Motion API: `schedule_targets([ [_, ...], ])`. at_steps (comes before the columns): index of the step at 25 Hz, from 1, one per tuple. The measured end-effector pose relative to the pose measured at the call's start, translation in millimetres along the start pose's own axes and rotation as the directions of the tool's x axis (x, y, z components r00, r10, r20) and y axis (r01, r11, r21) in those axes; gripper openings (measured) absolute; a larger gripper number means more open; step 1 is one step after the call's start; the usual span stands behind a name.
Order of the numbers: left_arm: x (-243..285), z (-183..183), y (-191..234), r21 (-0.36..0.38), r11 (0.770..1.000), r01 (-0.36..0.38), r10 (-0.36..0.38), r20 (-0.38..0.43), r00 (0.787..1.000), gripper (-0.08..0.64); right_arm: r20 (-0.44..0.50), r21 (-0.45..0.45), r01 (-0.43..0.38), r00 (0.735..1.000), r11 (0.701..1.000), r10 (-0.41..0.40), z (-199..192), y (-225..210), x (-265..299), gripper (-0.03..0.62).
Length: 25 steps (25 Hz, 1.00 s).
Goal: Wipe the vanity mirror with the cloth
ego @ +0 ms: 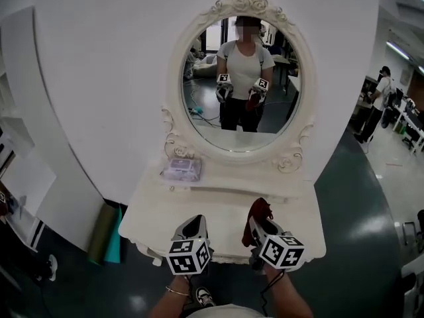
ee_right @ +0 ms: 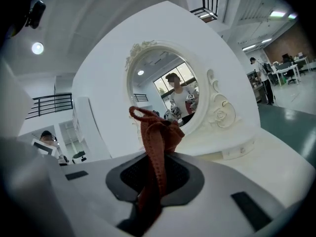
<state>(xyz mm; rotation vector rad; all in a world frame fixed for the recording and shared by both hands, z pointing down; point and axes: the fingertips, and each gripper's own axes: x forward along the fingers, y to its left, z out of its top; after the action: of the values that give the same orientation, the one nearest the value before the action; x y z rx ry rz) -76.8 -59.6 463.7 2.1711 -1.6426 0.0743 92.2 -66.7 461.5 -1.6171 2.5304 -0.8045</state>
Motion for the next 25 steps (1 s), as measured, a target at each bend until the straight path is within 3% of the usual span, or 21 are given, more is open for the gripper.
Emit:
schedule_targets([
  [9, 66.0, 25.4, 47.5, -0.007, 1.000, 0.013, -0.014, -0.036, 0.999, 0.003, -0.013, 0.028, 0.041, 0.999, 0.999, -0.041, 10.7, -5.9, 72.0, 0.063],
  [15, 101.5, 25.1, 45.7, -0.018, 0.999, 0.036, -0.037, -0.068, 0.997, 0.003, -0.026, 0.047, 0.085, 0.996, 0.995, -0.084, 18.9, -33.3, 91.6, 0.063],
  [20, 135.1, 43.3, 48.4, -0.029, 0.999, 0.015, -0.016, -0.055, 0.998, 0.003, -0.022, 0.045, 0.039, 0.999, 0.998, -0.038, 43.2, -42.9, 131.5, 0.063],
  [25, 150.0, 72.0, 53.0, 0.012, 1.000, -0.005, 0.005, -0.033, 0.999, 0.003, 0.003, 0.028, -0.012, 1.000, 1.000, 0.011, 72.5, -37.7, 162.2, 0.061],
])
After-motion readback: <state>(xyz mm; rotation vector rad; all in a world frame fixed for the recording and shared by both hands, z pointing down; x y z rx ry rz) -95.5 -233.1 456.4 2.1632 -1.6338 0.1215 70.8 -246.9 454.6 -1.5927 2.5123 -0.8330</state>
